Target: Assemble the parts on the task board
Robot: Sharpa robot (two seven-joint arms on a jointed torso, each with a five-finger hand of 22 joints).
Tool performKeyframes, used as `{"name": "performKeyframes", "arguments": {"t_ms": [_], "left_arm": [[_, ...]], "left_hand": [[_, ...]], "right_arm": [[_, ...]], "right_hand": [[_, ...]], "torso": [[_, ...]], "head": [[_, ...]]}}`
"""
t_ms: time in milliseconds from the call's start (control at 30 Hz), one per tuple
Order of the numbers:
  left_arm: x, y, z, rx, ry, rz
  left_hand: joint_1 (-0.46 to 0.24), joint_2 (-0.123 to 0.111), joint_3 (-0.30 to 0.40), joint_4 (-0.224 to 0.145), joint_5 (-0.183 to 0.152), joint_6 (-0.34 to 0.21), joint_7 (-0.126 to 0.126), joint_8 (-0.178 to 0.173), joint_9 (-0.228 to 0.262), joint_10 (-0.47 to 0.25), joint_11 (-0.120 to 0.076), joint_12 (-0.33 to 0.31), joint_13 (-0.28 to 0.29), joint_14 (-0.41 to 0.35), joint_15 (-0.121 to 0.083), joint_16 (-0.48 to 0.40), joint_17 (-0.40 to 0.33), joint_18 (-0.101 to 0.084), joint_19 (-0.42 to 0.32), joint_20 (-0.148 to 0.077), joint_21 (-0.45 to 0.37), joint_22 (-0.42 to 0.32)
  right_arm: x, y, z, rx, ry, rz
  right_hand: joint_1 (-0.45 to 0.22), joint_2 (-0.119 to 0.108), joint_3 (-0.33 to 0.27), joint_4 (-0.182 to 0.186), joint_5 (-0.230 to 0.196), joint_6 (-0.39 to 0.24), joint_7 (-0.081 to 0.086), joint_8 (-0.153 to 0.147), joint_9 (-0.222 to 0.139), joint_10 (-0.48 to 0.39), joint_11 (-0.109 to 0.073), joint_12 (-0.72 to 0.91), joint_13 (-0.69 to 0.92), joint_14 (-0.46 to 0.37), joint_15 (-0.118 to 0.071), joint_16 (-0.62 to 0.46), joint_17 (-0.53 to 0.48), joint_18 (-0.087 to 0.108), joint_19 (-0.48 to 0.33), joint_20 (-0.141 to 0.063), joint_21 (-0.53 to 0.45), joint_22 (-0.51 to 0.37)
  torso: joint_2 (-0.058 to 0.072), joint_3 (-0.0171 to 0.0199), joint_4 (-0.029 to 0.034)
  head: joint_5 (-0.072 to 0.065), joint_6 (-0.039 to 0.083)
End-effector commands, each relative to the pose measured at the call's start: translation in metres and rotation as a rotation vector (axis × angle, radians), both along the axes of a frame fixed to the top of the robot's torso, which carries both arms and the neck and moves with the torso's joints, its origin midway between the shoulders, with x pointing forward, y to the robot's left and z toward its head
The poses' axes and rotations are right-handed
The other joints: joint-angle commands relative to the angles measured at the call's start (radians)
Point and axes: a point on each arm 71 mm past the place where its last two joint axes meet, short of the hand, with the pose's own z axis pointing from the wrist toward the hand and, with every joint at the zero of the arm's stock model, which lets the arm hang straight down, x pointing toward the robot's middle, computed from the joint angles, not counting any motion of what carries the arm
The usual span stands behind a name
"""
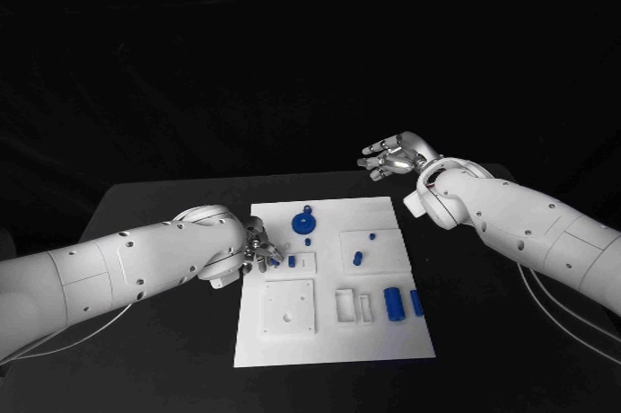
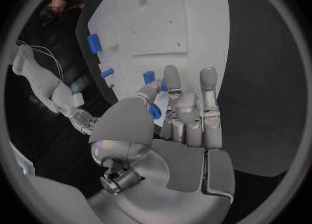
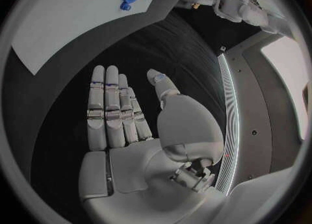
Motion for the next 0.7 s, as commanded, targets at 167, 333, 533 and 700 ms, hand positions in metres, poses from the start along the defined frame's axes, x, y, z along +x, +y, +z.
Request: {"name": "performKeyframes", "arguments": {"t_ms": [167,333,533,700], "left_arm": [[-0.0024,-0.0012,-0.0047,0.012,0.023,-0.023],[-0.0030,-0.0007,-0.0055,0.015,0.029,-0.026],[-0.0040,-0.0006,-0.0066,0.015,0.034,-0.029],[-0.0036,0.0009,-0.0069,0.017,0.036,-0.027]], "left_hand": [[0.005,0.004,0.067,-0.059,0.001,0.036,-0.032,0.003,0.057,0.046,-0.008,0.002,-0.001,0.009,0.000,-0.003,-0.001,0.009,0.005,0.001,0.006,0.019],[0.006,0.005,0.067,-0.060,0.001,0.036,-0.032,0.002,0.057,0.045,-0.008,0.002,-0.001,0.009,0.000,-0.002,0.000,0.008,0.005,0.001,0.005,0.019],[0.007,0.005,0.068,-0.061,0.002,0.036,-0.032,0.003,0.058,0.046,-0.008,0.003,-0.001,0.009,0.000,-0.002,0.001,0.008,0.005,0.000,0.005,0.019],[0.007,0.005,0.068,-0.061,0.002,0.036,-0.032,0.003,0.058,0.046,-0.008,0.003,-0.001,0.009,0.000,-0.002,0.001,0.008,0.005,0.000,0.005,0.019]], "right_arm": [[-0.0005,0.0019,-0.0003,-0.005,0.004,0.018],[-0.0004,0.0015,-0.0004,-0.006,0.005,0.017],[-0.0005,0.0015,-0.0009,-0.006,0.006,0.017],[-0.0005,0.0015,-0.0012,-0.006,0.006,0.018]], "right_hand": [[-0.007,-0.003,0.006,0.002,-0.001,0.002,0.004,0.003,0.001,-0.006,0.000,-0.003,-0.002,0.000,0.006,-0.003,-0.001,0.004,-0.006,-0.001,-0.001,-0.001],[-0.007,-0.003,0.006,0.002,-0.001,0.002,0.004,0.003,0.001,-0.006,0.000,-0.003,-0.002,0.000,0.006,-0.003,-0.001,0.004,-0.006,-0.001,-0.001,-0.001],[-0.005,-0.003,0.014,0.001,0.006,0.003,0.005,0.003,0.001,-0.008,0.000,-0.003,-0.002,-0.002,0.006,-0.004,-0.002,0.005,-0.007,0.000,-0.001,-0.002],[-0.010,-0.007,0.026,-0.002,0.017,0.001,0.005,0.003,0.001,-0.010,0.001,-0.003,-0.002,-0.004,0.007,-0.004,-0.004,0.005,-0.010,0.000,-0.001,-0.002]], "torso": [[-0.001,0.0001,0.0013],[0.000,0.0003,0.0007],[0.000,-0.0009,0.0005],[0.000,0.0004,0.0008]], "head": [[0.000,0.000],[0.001,-0.001],[0.000,-0.001],[-0.001,0.001]]}}
